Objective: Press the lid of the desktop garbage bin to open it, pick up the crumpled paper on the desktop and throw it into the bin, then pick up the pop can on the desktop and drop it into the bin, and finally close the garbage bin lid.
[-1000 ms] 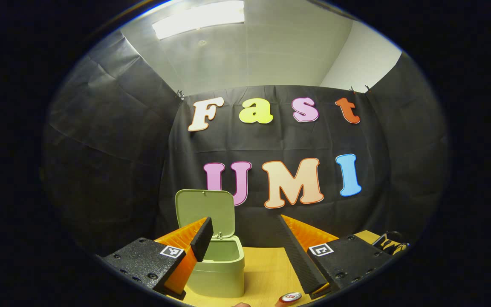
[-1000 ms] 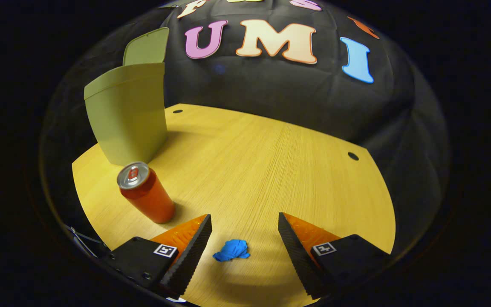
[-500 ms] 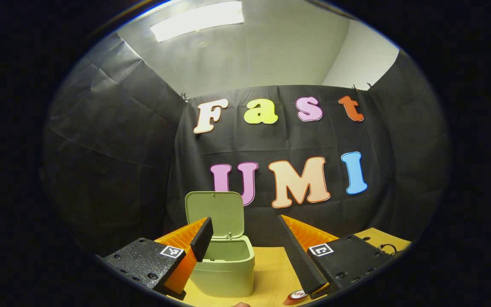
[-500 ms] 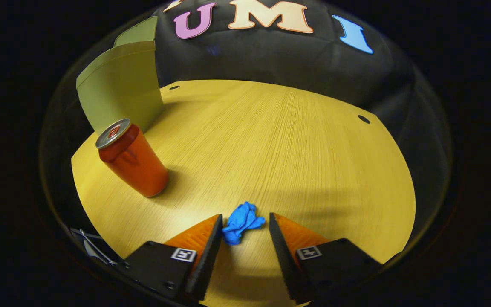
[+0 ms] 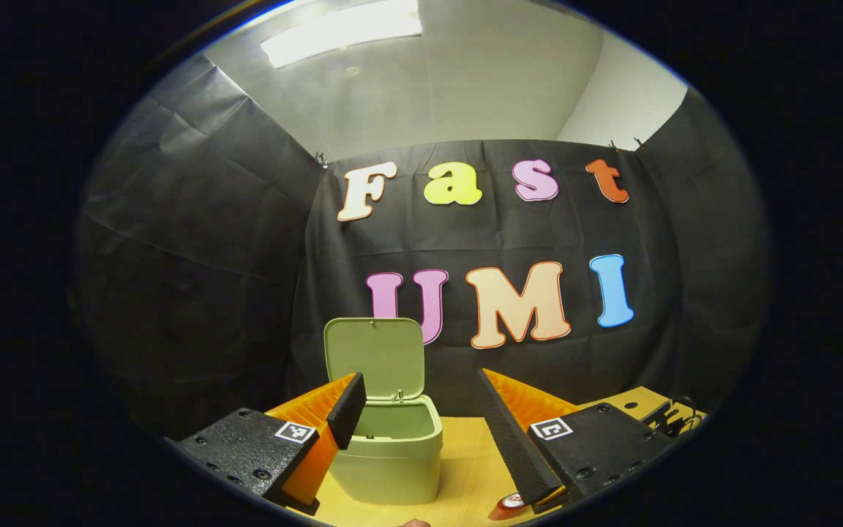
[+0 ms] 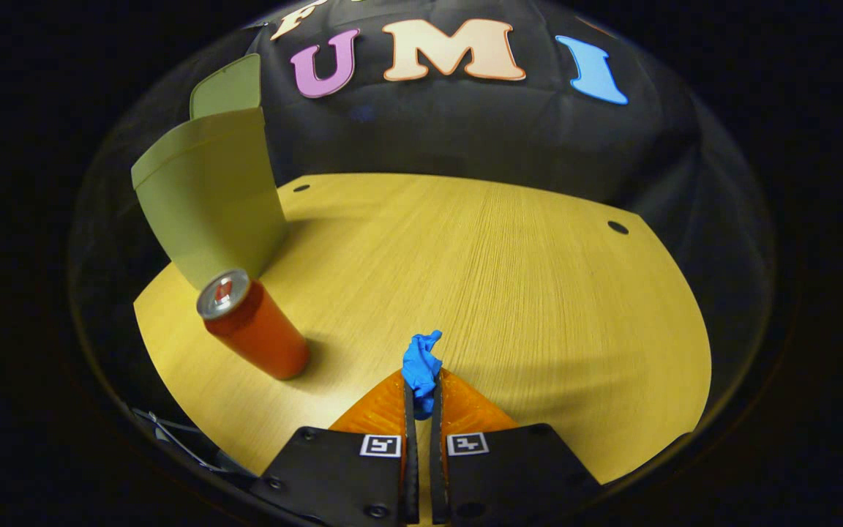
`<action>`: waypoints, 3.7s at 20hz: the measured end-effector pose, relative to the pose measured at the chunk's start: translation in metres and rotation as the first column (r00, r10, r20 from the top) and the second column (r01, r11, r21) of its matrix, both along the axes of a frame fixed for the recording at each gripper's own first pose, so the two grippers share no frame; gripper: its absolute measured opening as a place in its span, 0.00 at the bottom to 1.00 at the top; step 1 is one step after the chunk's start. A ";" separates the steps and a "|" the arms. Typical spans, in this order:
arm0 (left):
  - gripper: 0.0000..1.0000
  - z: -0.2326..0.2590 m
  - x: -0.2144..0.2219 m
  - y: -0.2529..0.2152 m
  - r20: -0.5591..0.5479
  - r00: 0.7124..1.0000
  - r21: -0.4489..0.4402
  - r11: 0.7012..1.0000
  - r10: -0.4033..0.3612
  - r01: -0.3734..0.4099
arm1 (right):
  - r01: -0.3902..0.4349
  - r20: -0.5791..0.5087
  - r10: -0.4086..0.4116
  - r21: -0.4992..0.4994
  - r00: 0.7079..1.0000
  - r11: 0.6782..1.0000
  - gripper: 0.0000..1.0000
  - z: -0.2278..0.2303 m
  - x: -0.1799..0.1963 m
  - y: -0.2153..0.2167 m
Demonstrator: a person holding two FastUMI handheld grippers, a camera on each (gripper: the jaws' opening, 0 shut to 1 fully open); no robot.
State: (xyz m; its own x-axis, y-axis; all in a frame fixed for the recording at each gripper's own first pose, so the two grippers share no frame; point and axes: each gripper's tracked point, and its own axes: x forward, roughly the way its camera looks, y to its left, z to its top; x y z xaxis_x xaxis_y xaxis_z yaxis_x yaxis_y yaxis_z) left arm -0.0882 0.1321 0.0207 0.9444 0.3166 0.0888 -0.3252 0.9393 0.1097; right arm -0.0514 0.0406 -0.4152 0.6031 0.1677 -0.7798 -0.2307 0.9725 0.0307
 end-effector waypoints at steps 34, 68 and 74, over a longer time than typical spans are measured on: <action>0.91 -0.054 -0.051 0.128 -0.103 0.984 -0.040 0.987 0.148 -0.153 | -0.309 0.546 0.161 0.189 0.822 0.932 0.07 0.239 0.132 0.261; 0.91 -0.085 0.027 0.053 -0.137 0.988 -0.062 0.996 -0.069 0.061 | -0.081 0.647 -0.014 0.117 0.762 0.990 1.00 0.265 0.151 0.131; 0.91 -0.100 0.050 -0.006 -0.157 0.972 -0.076 0.983 -0.177 0.167 | 0.033 0.646 -0.092 0.102 0.758 0.994 0.98 0.273 0.139 0.049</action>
